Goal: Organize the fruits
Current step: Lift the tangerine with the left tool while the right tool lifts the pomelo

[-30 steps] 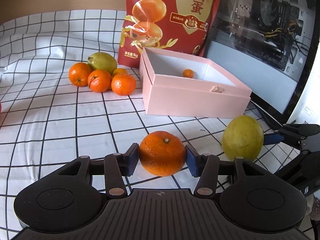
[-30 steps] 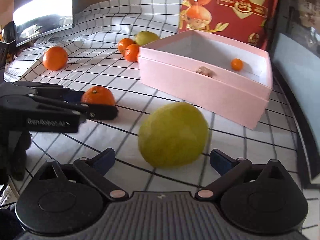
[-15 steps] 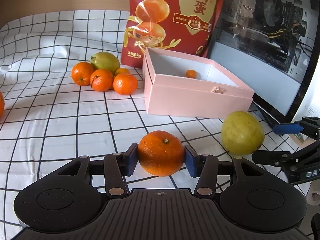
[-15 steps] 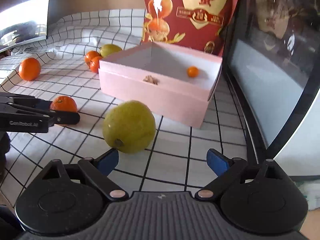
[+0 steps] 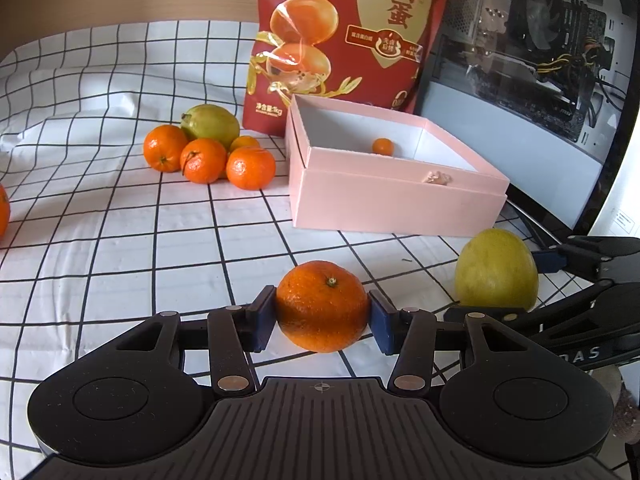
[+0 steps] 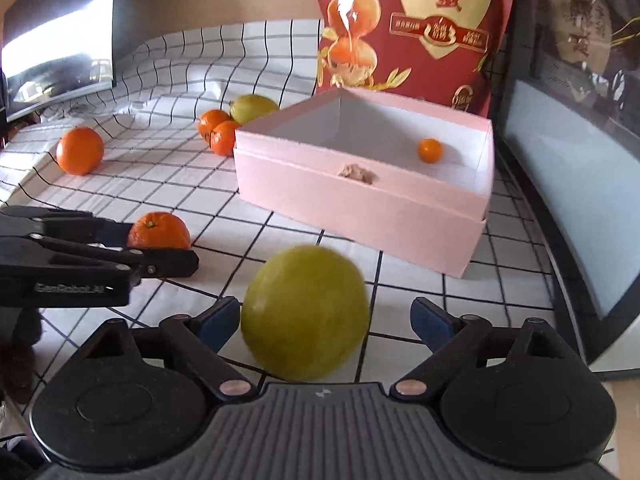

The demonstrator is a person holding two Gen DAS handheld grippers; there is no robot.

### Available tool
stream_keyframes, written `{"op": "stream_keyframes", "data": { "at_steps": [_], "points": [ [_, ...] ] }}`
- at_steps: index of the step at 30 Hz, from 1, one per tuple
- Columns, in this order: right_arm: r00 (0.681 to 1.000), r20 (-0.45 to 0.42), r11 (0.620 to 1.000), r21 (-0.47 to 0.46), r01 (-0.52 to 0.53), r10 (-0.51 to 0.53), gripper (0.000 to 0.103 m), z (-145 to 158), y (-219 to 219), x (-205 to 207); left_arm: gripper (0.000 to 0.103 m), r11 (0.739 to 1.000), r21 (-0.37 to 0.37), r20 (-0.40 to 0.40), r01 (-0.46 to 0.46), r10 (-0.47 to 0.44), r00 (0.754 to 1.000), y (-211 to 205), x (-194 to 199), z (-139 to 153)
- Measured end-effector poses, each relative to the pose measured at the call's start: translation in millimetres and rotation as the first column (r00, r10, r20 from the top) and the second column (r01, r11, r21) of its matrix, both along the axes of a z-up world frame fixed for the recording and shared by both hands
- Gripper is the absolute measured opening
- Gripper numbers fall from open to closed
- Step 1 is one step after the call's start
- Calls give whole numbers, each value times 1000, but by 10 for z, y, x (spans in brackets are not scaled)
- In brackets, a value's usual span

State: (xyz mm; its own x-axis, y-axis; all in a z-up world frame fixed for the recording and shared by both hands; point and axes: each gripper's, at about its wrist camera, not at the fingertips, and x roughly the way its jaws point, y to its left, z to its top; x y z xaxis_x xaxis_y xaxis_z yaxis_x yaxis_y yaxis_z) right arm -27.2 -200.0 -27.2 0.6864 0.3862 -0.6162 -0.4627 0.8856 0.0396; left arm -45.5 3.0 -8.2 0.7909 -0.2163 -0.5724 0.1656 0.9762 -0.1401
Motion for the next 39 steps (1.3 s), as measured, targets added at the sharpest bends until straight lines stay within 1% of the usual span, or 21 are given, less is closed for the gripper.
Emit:
{"op": "stream_keyframes", "data": {
  "at_steps": [5,13,21,25,26,28,29,31,35,39],
  "points": [
    [1000,11,1000,-14,18,-18,92,-20,-57,-10,53,1000,2,0,0,0,1000,-5,0,0],
    [1000,31,1000,-24,1,0,92,-3,-190,-129,53,1000,12,0,-5,5,1000,-22,-5,1],
    [1000,7,1000,-11,7,-6,91,-39,-119,-61,53,1000,11,0,-5,5,1000,-22,-5,3],
    [1000,-12,1000,25,14,-14,83,-21,-73,-6,53,1000,7,-1,-6,6,1000,-19,-4,6],
    [1000,-16,1000,27,17,-16,78,-22,-53,0,53,1000,6,-1,-6,6,1000,-21,-6,6],
    [1000,-14,1000,14,11,-11,73,-26,10,-12,53,1000,6,-1,-6,6,1000,-21,-5,6],
    [1000,-5,1000,7,6,-6,68,-27,34,-31,53,1000,6,-1,-6,6,1000,-21,-5,5],
    [1000,11,1000,-5,5,-5,62,-8,73,-58,53,1000,8,-1,-6,6,1000,-21,-5,4],
    [1000,1,1000,2,1,-1,61,9,48,-43,53,1000,11,0,-7,7,1000,-20,-4,2],
    [1000,9,1000,-10,4,-4,61,9,18,-60,54,999,38,3,-10,10,1000,-57,-1,5]
  ]
}}
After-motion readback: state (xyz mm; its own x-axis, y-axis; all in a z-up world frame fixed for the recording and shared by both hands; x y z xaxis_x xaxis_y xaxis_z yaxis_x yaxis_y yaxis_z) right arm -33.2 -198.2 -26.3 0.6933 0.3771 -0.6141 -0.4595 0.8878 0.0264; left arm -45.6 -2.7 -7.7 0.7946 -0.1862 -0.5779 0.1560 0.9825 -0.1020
